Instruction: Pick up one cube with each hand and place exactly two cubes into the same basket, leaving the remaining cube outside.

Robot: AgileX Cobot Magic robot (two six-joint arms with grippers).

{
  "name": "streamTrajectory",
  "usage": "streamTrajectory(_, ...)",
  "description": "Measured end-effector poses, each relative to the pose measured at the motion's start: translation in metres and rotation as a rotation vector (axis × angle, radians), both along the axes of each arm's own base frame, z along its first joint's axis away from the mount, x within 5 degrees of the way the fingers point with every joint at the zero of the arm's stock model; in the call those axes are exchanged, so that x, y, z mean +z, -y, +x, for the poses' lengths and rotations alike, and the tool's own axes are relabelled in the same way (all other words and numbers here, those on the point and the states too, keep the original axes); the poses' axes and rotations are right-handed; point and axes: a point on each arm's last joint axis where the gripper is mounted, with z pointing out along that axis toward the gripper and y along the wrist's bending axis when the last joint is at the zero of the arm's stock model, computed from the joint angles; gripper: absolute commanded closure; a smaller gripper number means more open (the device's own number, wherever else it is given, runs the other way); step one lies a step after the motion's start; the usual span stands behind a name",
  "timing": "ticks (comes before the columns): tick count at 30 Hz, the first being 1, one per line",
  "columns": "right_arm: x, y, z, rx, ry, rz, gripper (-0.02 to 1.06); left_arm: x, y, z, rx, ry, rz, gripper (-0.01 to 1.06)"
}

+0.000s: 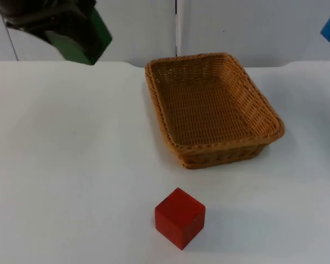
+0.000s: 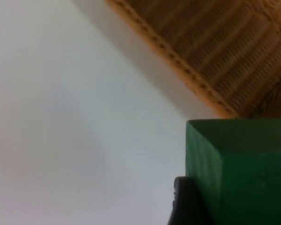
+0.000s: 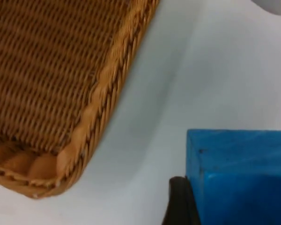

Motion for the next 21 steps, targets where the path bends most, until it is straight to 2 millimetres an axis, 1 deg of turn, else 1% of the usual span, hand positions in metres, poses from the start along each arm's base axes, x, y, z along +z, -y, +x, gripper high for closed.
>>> streamTrajectory(3, -0.002, -0.005, 0.007, 0.006, -0.001, 0.007, 1.05, -0.002, 0.007, 0.001, -0.008, 0.016, -0.004, 1.05)
streamTrajectory(6, -0.008, -0.019, 0.019, 0.022, -0.018, 0.015, 1.05, -0.011, 0.017, 0.006, -0.015, 0.025, -0.004, 1.05)
streamTrajectory(7, -0.008, -0.019, 0.019, 0.022, -0.018, 0.015, 1.05, -0.011, 0.017, 0.006, -0.015, 0.025, -0.004, 1.05)
streamTrajectory(10, -0.015, -0.036, 0.035, 0.026, -0.025, 0.033, 1.05, -0.025, 0.026, 0.014, -0.011, 0.030, -0.003, 1.05)
streamTrajectory(11, -0.015, -0.041, 0.041, 0.024, -0.017, 0.044, 1.05, -0.030, 0.030, 0.016, -0.013, 0.033, -0.002, 1.05)
streamTrajectory(12, -0.019, -0.049, 0.050, 0.022, -0.022, 0.063, 1.05, -0.035, 0.035, 0.017, -0.017, 0.033, -0.002, 1.05)
streamTrajectory(13, -0.019, -0.049, 0.050, 0.022, -0.022, 0.063, 1.05, -0.035, 0.035, 0.017, -0.017, 0.033, -0.002, 1.05)
streamTrajectory(16, -0.022, -0.066, 0.070, 0.028, -0.040, 0.129, 1.05, -0.048, 0.053, 0.024, -0.049, 0.028, 0.002, 1.05)
streamTrajectory(17, -0.022, -0.066, 0.070, 0.028, -0.040, 0.129, 1.05, -0.048, 0.053, 0.024, -0.049, 0.028, 0.002, 1.05)
streamTrajectory(21, -0.036, -0.089, 0.093, 0.042, -0.066, 0.193, 1.05, -0.060, 0.077, 0.034, -0.100, 0.031, 0.008, 1.05)
